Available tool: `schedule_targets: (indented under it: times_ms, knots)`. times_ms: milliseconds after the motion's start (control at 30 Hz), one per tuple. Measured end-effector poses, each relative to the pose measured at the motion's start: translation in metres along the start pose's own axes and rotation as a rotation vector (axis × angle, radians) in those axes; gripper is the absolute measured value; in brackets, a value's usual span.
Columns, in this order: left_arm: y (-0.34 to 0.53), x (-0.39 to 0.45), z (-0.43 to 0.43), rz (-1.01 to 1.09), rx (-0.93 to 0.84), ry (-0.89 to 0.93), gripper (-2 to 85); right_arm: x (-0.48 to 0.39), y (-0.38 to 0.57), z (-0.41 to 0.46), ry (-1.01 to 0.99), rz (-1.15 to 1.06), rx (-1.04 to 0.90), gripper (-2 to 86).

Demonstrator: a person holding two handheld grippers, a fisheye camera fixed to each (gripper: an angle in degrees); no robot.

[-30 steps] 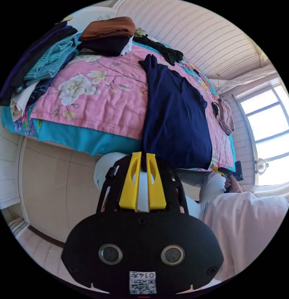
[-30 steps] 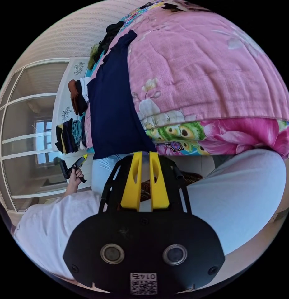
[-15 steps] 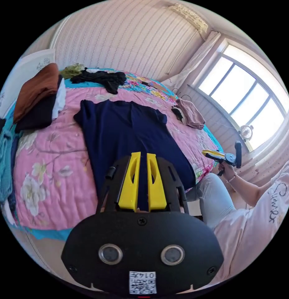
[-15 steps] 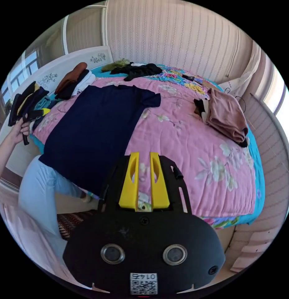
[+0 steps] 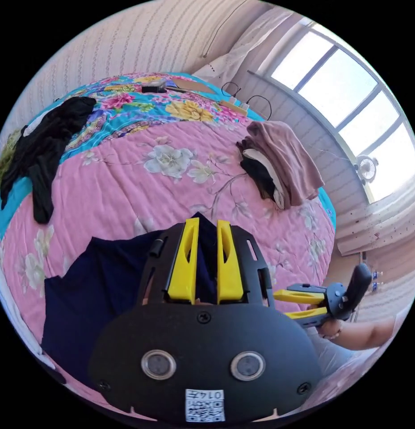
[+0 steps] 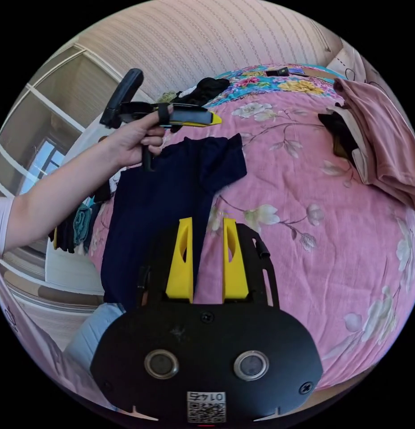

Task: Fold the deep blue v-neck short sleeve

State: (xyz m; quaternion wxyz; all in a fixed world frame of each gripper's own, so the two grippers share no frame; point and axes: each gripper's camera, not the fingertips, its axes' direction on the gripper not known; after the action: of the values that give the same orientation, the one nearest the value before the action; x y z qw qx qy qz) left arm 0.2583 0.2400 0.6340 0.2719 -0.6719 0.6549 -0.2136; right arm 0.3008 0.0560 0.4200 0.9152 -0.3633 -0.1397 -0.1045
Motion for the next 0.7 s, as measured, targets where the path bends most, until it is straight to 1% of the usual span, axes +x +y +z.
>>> schedule_targets:
  times_ms: [67,100,133,200,367,467,567,700]
  knots:
    - [-0.032,-0.001,0.041,0.015,-0.143,-0.046,6.0,0.007,0.0,-0.007,0.011,0.04,-0.047,10.0]
    - [-0.038,-0.001,0.05,0.012,-0.178,-0.049,5.5,0.01,0.0,-0.009,0.01,0.052,-0.057,10.0]
    - [-0.046,-0.002,0.063,0.021,-0.23,-0.047,2.9,0.015,-0.002,-0.011,0.001,0.064,-0.076,9.9]
    - [-0.053,-0.004,0.061,0.031,-0.21,-0.058,0.5,0.023,-0.009,-0.014,0.004,0.07,-0.1,9.8]
    - [-0.034,-0.033,0.0,-0.108,-0.067,0.021,-0.9,0.046,-0.047,-0.021,-0.071,0.102,-0.057,8.9]
    - [-0.007,-0.052,-0.022,-0.207,-0.059,-0.021,-1.0,0.046,-0.074,-0.012,-0.099,0.067,-0.056,8.7]
    - [0.013,-0.068,-0.021,-0.286,-0.092,-0.086,-1.0,0.043,-0.099,0.0,-0.158,0.054,-0.056,9.1]
    - [0.02,-0.082,-0.017,-0.345,-0.069,-0.025,-1.0,0.027,-0.127,0.014,-0.231,-0.001,-0.066,10.3]
